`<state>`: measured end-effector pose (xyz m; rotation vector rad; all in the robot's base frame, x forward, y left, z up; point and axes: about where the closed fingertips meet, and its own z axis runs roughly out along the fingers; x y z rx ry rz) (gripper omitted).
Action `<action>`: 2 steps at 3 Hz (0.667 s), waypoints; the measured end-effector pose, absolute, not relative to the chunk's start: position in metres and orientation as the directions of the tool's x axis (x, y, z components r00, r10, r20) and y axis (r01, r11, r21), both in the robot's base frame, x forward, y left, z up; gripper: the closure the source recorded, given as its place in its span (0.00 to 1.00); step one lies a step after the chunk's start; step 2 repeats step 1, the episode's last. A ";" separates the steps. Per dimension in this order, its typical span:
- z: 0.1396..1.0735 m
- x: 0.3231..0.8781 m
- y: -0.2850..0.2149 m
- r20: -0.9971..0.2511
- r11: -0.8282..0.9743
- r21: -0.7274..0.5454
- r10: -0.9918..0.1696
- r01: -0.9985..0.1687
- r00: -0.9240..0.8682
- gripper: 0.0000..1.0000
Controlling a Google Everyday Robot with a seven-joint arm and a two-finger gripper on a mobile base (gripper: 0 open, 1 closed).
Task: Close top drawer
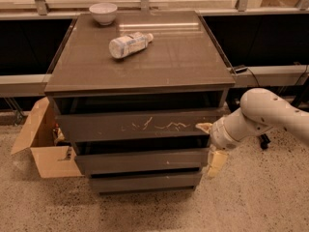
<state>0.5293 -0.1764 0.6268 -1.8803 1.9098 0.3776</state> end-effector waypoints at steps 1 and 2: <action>0.637 0.509 -0.179 -0.533 0.007 -0.107 -0.845 -0.994 0.051 0.00; 0.637 0.509 -0.179 -0.533 0.007 -0.107 -0.845 -0.994 0.051 0.00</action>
Offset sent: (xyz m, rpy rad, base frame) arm 0.0000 0.0000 0.0000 0.0000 0.0000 0.0000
